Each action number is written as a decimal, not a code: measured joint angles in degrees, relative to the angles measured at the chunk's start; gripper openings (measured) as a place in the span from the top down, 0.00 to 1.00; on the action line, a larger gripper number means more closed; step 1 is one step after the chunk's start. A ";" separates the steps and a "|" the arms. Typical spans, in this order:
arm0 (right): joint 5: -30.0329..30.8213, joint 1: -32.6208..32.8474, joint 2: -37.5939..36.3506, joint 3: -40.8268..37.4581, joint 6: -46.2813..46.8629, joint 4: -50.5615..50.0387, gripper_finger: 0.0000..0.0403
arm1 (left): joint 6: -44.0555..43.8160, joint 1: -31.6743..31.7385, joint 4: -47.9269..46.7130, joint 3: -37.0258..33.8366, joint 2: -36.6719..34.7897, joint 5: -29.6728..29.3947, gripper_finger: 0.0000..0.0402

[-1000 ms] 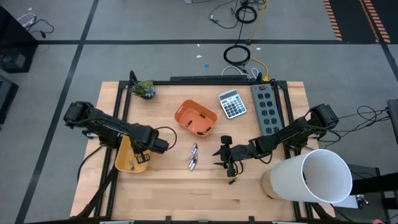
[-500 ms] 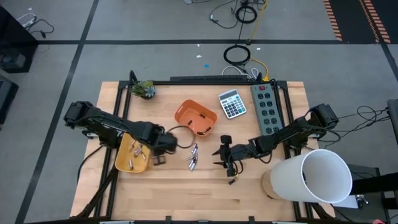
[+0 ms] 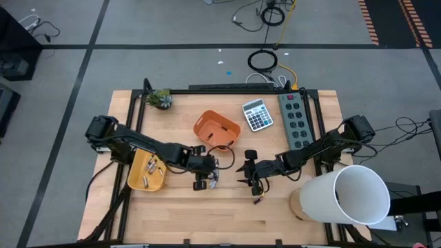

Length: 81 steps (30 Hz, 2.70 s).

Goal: Sort batteries
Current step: Put the silver battery into the yellow bin

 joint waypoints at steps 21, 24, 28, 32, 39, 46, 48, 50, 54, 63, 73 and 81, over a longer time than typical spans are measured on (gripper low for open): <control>-0.01 0.04 0.00 0.02 0.04 -0.06 0.58 | -4.34 -1.24 4.01 0.08 10.11 0.92 0.67; 0.00 0.04 0.00 0.02 0.05 -0.10 0.58 | -5.51 -1.34 4.01 0.16 10.33 0.03 0.69; -0.02 0.04 0.00 0.02 0.07 -0.03 0.58 | -5.95 -1.19 3.82 0.16 10.35 -0.65 0.84; -0.52 0.04 0.00 0.02 0.06 0.34 0.58 | -5.97 -1.19 3.53 0.19 10.35 -0.79 0.95; -1.66 3.04 4.42 0.68 -3.82 6.76 0.58 | -7.29 -1.40 -6.19 2.15 6.92 2.09 0.95; -2.16 4.59 12.26 8.05 -7.24 5.22 0.58 | -14.26 -4.11 -17.58 2.85 -2.68 -2.38 0.95; -3.08 4.59 13.36 9.76 -7.63 2.57 0.58 | -17.81 -5.54 -23.16 2.81 -4.85 -4.42 0.95; -3.31 4.61 14.44 10.67 -7.78 1.67 0.58 | -21.99 -7.14 -28.37 1.38 -6.70 -4.08 0.95; -3.31 4.58 17.21 10.85 -7.22 0.94 0.58 | -30.58 -10.25 -37.31 -3.03 -9.77 -3.45 0.96; -6.63 3.19 19.54 11.06 -2.68 0.94 0.66 | -40.58 -14.46 -40.85 -14.52 -15.31 -1.26 0.95; -6.45 2.41 19.74 10.97 -1.61 1.52 0.93 | -43.22 -16.65 -41.97 -18.17 -15.49 -0.95 0.94; -7.48 0.68 19.33 10.78 -2.21 3.88 0.93 | -49.91 -22.34 -48.52 -10.50 -15.68 -18.45 0.94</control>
